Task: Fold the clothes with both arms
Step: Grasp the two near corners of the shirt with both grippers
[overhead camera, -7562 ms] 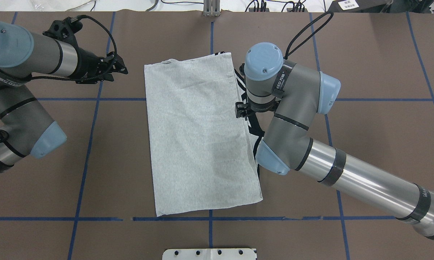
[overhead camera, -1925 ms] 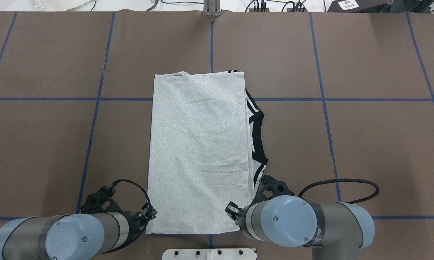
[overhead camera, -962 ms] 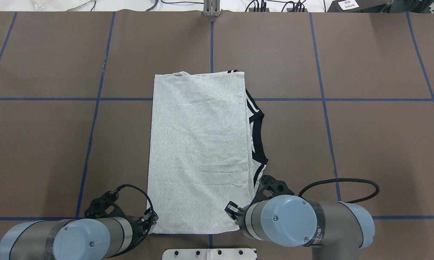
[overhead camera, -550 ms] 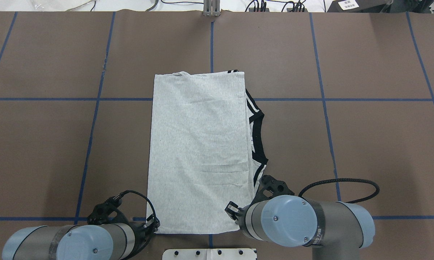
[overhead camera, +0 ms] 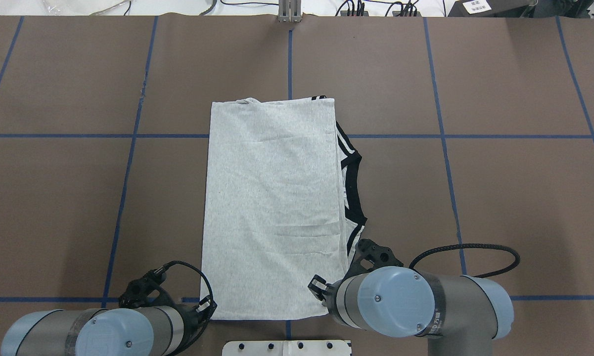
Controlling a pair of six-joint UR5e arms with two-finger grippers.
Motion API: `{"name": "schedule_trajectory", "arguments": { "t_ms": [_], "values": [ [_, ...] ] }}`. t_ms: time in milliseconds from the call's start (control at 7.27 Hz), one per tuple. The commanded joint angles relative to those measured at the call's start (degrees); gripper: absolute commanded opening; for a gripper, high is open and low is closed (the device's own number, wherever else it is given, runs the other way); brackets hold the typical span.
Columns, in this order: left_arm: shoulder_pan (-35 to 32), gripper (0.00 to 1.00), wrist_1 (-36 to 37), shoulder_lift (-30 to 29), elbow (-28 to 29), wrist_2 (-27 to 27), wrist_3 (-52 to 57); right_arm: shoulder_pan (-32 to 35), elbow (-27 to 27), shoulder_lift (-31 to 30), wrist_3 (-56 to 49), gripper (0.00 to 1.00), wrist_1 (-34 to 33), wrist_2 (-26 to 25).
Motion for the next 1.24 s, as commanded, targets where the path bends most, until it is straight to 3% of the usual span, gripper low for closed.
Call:
{"name": "schedule_trajectory", "arguments": {
  "t_ms": [0, 275, 688, 962, 1100],
  "values": [
    [-0.20, 0.00, 0.33, 0.36, -3.86, 0.00, 0.01, 0.13, 0.28, -0.35, -0.03, 0.00, 0.00, -0.03],
    [0.07, 0.00, 4.45, -0.08, -11.06, -0.09, 0.01, -0.47, 5.71, -7.09, 0.05, 0.00, 0.17, 0.23],
    [-0.98, 0.00, 5.08, -0.17, -17.32, -0.18, 0.27, 1.08, 11.08, -7.21, 0.14, 0.00, 0.00, 0.23],
    [-7.19, 0.00, 5.08, -1.39, -16.73, -0.61, 4.20, 9.49, 8.74, -1.71, -0.29, 0.00, 0.01, 1.19],
    [-11.67, 0.00, 5.08, -3.14, -16.20, -1.22, 9.10, 15.54, 4.03, 1.90, -0.47, 0.00, 0.17, 5.72]
  ]
}}
